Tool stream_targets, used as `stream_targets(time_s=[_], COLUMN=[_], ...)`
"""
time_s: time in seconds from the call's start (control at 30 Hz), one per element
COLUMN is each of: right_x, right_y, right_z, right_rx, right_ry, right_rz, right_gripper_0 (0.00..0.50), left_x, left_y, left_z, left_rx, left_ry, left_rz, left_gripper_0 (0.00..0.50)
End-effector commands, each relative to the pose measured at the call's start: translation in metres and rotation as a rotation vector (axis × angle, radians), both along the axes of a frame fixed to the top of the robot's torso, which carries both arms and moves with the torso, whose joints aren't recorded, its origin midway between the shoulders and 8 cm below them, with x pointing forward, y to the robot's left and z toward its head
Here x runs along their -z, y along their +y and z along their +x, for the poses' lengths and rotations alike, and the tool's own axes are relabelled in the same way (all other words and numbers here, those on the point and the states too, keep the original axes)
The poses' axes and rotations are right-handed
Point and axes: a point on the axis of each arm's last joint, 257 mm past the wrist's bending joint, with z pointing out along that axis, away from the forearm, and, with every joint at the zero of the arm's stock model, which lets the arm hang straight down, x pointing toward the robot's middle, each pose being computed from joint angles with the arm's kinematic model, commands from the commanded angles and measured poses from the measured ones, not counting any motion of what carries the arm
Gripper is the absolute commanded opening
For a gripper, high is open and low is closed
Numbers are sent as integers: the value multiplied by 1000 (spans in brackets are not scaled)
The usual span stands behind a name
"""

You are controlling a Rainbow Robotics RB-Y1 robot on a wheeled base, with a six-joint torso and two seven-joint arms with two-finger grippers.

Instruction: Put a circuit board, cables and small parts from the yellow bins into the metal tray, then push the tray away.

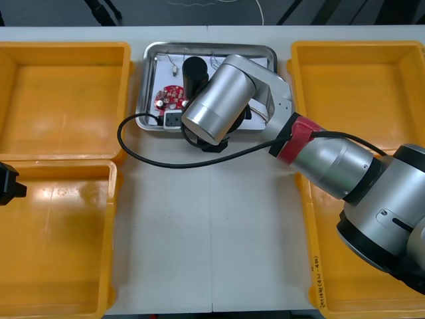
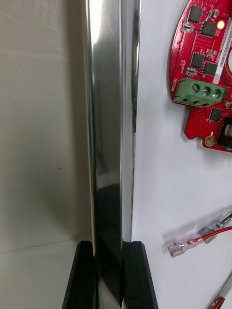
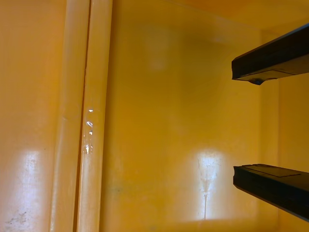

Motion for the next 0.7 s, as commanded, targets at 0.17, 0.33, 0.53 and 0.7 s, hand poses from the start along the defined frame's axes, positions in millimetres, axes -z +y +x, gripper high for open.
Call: stream_targets(time_s=[0.17, 0.33, 0.53, 0.7], right_x=[-43, -45, -48, -50], right_y=[27, 29, 30, 27], right_z=[27, 36, 42, 47], right_rx=[-58, -64, -76, -85], right_ry=[-83, -102, -120, -141], right_rz=[33, 43, 39, 23], right_gripper_0=[0, 0, 0, 0], left_x=[-8, -8, -8, -8], left_y=[5, 5, 5, 5], left_z=[-4, -4, -4, -4], left_rx=[92, 92, 92, 92], left_ry=[-4, -4, -4, -4], left_rz=[76, 76, 76, 76], left_gripper_0=[500, 500, 500, 500])
